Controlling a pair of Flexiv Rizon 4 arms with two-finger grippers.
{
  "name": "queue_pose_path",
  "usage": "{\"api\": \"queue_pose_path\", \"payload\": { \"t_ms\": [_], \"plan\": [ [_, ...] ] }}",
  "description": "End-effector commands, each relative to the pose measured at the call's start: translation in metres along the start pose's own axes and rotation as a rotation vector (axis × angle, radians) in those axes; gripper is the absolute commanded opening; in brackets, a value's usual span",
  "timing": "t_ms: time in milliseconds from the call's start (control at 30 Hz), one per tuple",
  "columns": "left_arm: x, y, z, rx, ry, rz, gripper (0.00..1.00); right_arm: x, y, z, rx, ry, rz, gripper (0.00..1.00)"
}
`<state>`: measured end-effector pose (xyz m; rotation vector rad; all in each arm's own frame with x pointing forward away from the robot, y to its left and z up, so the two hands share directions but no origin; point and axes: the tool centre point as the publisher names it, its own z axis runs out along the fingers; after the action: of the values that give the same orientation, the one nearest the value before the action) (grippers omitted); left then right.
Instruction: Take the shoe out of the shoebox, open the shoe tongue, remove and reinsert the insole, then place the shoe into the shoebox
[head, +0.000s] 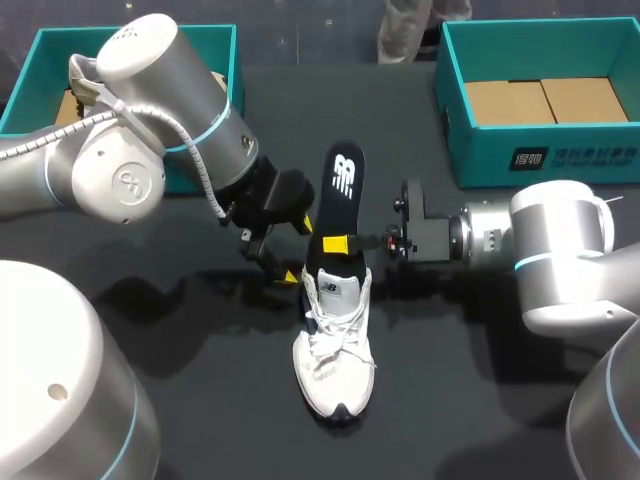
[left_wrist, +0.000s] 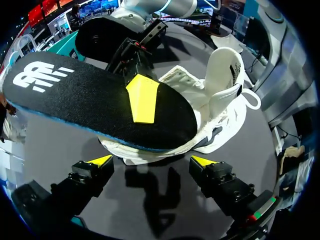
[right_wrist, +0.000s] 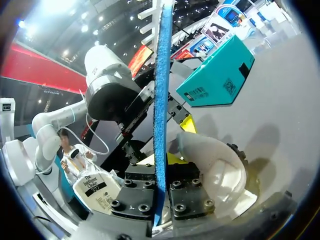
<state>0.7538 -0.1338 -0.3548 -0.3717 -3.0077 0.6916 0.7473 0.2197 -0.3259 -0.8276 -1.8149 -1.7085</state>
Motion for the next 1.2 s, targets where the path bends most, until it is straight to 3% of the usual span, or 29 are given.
{"api": "queue_pose_path", "payload": {
  "t_ms": [33,200,400,567,1033,1167,1200],
  "plan": [
    [0.000,0.000,0.000,-0.001,0.000,0.001,1.00,0.001,-0.015,0.002,-0.007,-0.011,0.017,0.00],
    [0.000,0.000,0.000,-0.001,0.000,0.001,1.00,0.003,-0.026,0.003,-0.007,-0.009,0.036,0.00],
    [0.000,0.000,0.000,-0.001,0.000,0.001,1.00,0.008,-0.023,0.006,0.005,-0.009,0.023,0.00],
    [0.000,0.000,0.000,-0.001,0.000,0.001,1.00,0.012,-0.012,0.007,0.014,-0.005,-0.018,0.24],
    [0.000,0.000,0.000,-0.001,0.000,0.001,1.00,0.017,0.023,0.006,0.047,-0.027,-0.112,0.19],
    [0.000,0.000,0.000,-0.001,0.000,0.001,1.00,0.014,0.029,0.005,0.047,-0.026,-0.117,0.09],
    [0.000,0.000,0.000,-0.001,0.000,0.001,1.00,0.013,0.030,0.005,0.046,-0.025,-0.116,0.00]
  ]
}}
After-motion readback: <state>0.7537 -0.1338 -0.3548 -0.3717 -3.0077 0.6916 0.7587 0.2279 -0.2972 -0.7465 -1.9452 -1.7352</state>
